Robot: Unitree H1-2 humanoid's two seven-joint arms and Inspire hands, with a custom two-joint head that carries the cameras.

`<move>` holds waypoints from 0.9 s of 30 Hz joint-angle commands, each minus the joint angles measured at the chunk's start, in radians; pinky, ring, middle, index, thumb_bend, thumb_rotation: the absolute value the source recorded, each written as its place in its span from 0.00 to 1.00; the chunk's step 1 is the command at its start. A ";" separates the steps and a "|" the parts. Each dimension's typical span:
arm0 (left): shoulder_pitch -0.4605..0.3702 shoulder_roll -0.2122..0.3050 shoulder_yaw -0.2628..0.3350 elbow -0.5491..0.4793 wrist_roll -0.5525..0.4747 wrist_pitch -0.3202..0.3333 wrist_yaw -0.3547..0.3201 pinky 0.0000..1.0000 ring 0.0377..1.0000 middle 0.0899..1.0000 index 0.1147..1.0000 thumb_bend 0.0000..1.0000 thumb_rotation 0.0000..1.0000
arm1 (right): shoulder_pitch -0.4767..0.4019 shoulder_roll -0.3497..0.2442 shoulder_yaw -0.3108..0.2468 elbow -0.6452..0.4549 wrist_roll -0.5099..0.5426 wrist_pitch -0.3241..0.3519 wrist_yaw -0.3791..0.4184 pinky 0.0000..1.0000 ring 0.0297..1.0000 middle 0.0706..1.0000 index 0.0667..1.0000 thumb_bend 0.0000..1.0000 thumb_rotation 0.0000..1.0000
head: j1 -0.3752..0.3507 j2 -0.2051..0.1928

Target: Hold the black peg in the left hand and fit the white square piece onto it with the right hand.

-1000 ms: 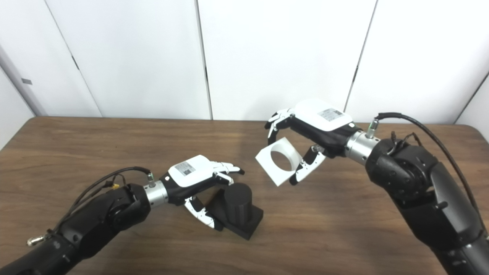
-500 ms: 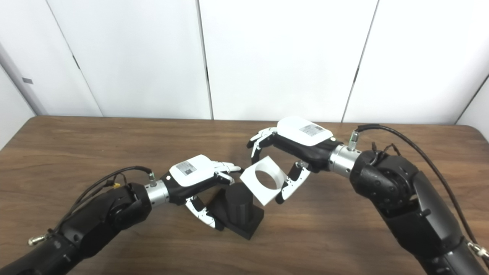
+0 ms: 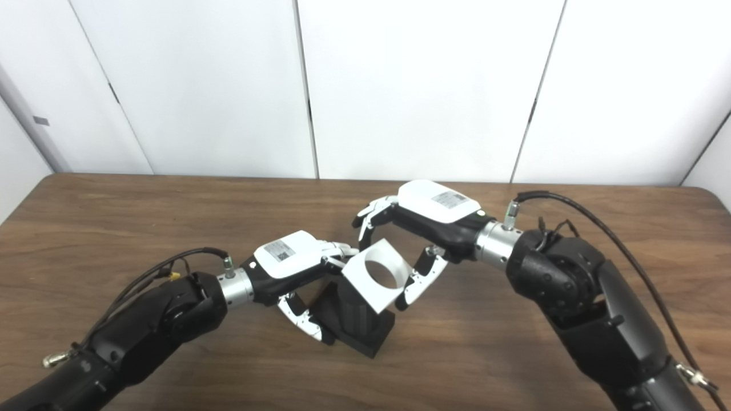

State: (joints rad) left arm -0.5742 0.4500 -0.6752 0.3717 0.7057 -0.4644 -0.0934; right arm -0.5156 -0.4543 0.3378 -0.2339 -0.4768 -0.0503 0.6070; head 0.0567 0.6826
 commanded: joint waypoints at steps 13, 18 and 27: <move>0.037 -0.012 -0.038 0.036 0.086 0.032 -0.076 0.78 0.90 0.92 0.58 0.90 0.24 | -0.031 0.046 0.022 0.011 -0.031 -0.020 -0.024 0.84 0.86 0.79 0.44 0.52 0.14 | 0.007 0.003; 0.039 -0.013 -0.038 0.037 0.088 0.024 -0.068 0.77 0.90 0.92 0.58 0.90 0.24 | -0.036 0.060 0.037 0.025 -0.045 -0.017 -0.017 0.85 0.86 0.79 0.44 0.52 0.14 | 0.007 0.003; 0.043 -0.015 -0.037 0.025 0.087 0.033 -0.081 0.78 0.90 0.91 0.58 0.90 0.25 | -0.051 0.087 0.072 0.078 -0.080 -0.037 -0.025 0.83 0.86 0.79 0.44 0.52 0.14 | 0.011 0.008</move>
State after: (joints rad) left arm -0.5692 0.4468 -0.6680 0.3726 0.7061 -0.4645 -0.0937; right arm -0.5242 -0.3832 0.4020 -0.1578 -0.5470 -0.0539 0.6026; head 0.0660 0.6888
